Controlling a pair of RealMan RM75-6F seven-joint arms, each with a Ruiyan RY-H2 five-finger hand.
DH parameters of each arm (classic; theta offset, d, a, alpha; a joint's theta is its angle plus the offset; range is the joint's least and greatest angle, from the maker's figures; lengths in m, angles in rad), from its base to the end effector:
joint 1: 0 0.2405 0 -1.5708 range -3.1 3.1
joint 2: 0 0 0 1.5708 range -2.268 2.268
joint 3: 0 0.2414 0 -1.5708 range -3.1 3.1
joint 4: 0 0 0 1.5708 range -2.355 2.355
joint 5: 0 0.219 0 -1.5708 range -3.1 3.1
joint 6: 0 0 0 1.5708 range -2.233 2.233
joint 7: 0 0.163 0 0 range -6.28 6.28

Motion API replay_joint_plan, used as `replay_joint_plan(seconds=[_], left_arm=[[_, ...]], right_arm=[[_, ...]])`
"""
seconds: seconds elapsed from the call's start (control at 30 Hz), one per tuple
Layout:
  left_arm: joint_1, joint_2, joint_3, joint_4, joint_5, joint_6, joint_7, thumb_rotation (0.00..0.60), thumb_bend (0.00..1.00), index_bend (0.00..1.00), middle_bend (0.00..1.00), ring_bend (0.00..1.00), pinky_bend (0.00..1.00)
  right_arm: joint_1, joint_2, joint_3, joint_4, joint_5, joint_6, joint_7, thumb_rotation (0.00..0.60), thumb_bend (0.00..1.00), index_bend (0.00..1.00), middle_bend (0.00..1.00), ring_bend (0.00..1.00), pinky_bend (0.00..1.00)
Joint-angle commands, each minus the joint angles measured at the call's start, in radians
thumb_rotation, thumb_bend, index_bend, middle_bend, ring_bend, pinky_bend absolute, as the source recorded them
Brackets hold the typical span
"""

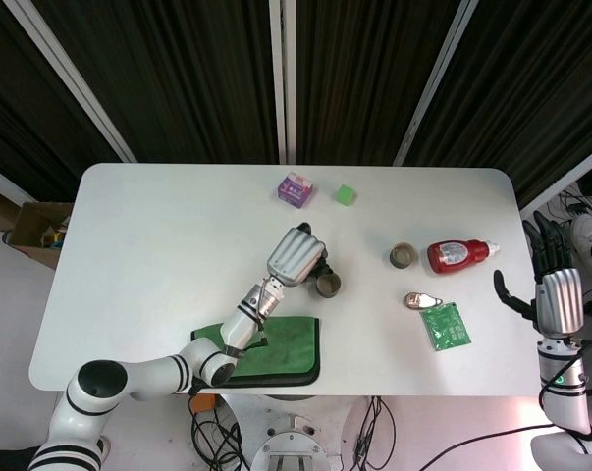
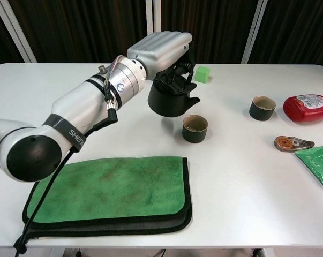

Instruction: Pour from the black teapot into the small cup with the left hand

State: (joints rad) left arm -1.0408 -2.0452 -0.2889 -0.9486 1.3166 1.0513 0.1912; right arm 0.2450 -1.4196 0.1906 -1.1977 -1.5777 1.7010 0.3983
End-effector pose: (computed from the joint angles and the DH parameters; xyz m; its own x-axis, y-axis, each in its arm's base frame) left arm 0.0083 0.3712 -0.1183 0.3345 0.0441 0.9414 0.7589 -0.6048 -0.2413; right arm -0.2747 -0.2683 0.1386 0.0381 0.3218 0.9460 -0.9444 -0.2979 0.1393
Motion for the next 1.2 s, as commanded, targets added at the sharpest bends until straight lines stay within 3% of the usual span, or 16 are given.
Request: replay_joint_plan(seconds=[0.03,1.2], left_arm=[[-0.007,-0.013,0.009,0.030,0.019,0.009,0.008,0.600,0.48,1.00,1.00,1.00,0.40],[-0.009,-0.038,0.044,0.109,0.118,0.069,0.042,0.600,0.49,1.00,1.00,1.00,0.40]], right_arm=[[-0.001,-0.001,0.000,0.001,0.000,0.000,0.000,0.600,0.36,0.00,0.00,0.00,0.00],[0.003,0.001,-0.001,-0.004,-0.001,-0.006,-0.005,0.600,0.36,0.00,0.00,0.00,0.00]])
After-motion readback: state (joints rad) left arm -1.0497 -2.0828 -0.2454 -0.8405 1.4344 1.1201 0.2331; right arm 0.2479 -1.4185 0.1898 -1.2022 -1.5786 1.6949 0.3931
